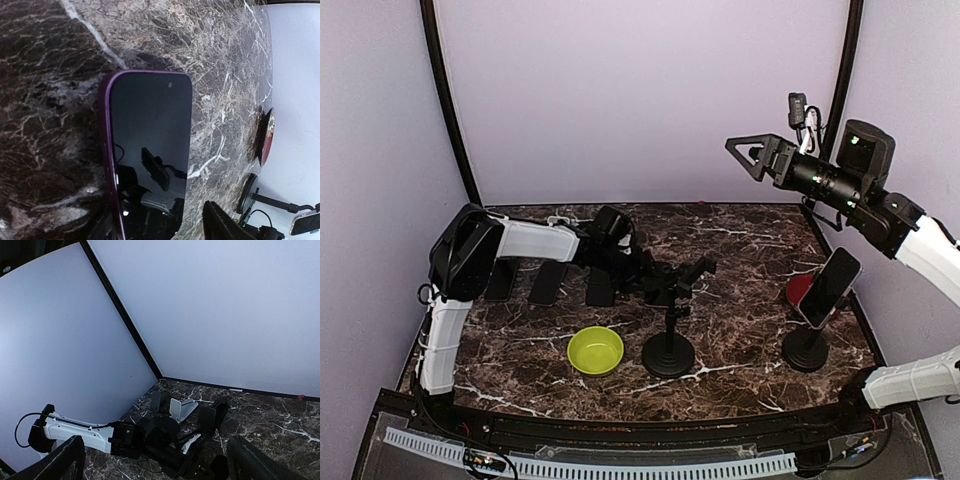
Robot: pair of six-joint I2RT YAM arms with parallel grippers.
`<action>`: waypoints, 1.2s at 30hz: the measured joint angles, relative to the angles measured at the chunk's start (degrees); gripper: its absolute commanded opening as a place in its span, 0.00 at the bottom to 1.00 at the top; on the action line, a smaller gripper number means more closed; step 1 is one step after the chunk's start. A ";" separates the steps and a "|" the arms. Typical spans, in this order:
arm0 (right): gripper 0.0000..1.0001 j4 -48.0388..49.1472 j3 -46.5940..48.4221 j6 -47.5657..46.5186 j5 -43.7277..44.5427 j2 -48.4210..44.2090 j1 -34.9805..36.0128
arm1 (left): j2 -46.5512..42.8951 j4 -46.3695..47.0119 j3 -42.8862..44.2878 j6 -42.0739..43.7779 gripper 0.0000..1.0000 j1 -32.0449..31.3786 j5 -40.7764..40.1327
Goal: Remove the phone from the phone stand
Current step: Place the phone at the center of the board, then pick up the phone stand from the center of the board.
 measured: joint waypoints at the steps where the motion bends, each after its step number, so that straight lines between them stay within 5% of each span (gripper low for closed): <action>1: 0.99 -0.13 0.00 -0.26 0.02 0.00 -0.04 | -0.02 -0.20 0.17 0.37 0.80 -0.02 -0.33; 14: 0.99 -3.89 -4.70 -7.30 -0.28 -3.43 -0.22 | -2.03 -2.71 0.37 3.63 0.87 -0.11 -3.63; 15: 0.99 -4.13 -5.03 -7.80 -0.50 -3.93 -0.22 | -2.45 -2.69 0.00 3.87 0.97 -0.11 -3.89; 19: 0.99 -5.20 -6.54 -10.40 -2.27 -6.62 -0.22 | -6.51 -1.99 -3.04 5.46 0.99 -0.11 -5.68; 36: 0.99 -6.86 -9.79 -15.45 -7.02 -12.31 -0.22 | -36.39 22.62 -33.57 26.51 0.99 -3.85 -13.92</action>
